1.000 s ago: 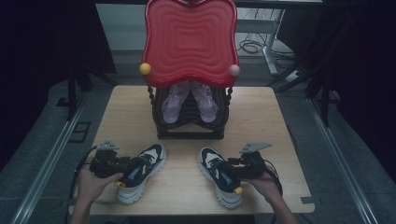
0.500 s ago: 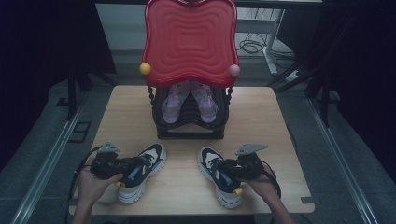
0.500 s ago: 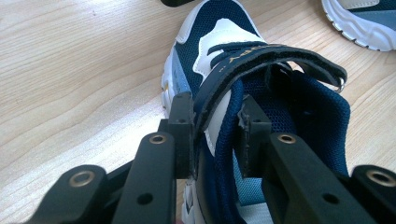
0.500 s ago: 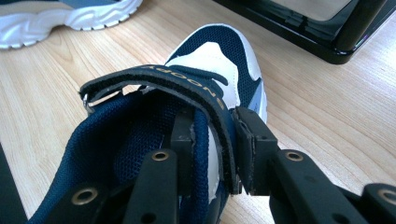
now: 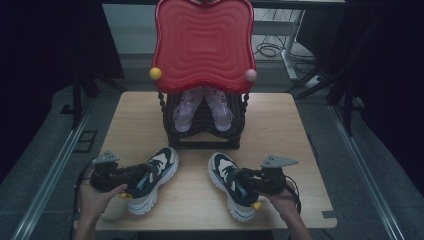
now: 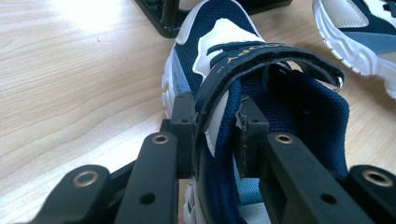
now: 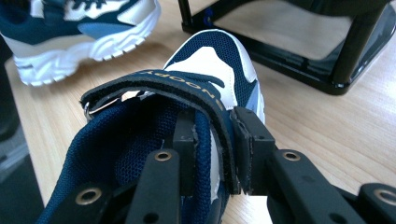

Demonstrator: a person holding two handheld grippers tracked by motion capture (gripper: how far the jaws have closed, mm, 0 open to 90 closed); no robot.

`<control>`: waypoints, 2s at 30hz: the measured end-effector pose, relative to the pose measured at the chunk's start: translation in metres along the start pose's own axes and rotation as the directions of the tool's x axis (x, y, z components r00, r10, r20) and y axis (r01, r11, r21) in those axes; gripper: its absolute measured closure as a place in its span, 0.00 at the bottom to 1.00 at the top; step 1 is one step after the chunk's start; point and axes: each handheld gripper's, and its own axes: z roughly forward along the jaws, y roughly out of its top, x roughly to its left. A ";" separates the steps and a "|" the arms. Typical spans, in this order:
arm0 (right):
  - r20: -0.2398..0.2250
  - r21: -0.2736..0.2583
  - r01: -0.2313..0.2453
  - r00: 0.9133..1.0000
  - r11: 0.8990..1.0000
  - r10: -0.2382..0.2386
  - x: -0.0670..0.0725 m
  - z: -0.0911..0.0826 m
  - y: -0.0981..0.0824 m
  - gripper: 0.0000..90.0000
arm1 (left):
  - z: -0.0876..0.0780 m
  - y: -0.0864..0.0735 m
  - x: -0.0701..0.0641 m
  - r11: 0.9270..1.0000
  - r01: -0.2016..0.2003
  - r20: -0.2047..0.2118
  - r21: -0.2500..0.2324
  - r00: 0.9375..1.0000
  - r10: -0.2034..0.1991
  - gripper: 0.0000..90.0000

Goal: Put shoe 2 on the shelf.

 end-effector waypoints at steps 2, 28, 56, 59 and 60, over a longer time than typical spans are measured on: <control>-0.010 -0.026 -0.013 1.000 1.000 0.012 0.000 -0.002 0.000 0.80 | 0.000 0.000 0.001 1.000 0.006 0.005 -0.009 1.000 -0.006 0.81; -0.100 -0.274 -0.219 0.975 0.936 0.199 -0.026 -0.049 -0.029 0.80 | -0.026 -0.003 0.010 0.973 0.110 0.074 -0.201 0.993 -0.097 0.81; -0.037 -0.413 -0.255 0.964 0.874 0.263 -0.049 -0.080 -0.029 0.80 | -0.054 -0.009 0.026 0.930 0.171 0.054 -0.324 0.985 -0.162 0.81; -0.033 -0.419 -0.252 0.964 0.872 0.263 -0.051 -0.082 -0.027 0.80 | -0.058 -0.009 0.028 0.924 0.173 0.056 -0.340 0.985 -0.164 0.81; -0.030 -0.423 -0.251 0.964 0.871 0.263 -0.051 -0.083 -0.027 0.80 | -0.059 -0.008 0.028 0.923 0.176 0.055 -0.343 0.984 -0.168 0.81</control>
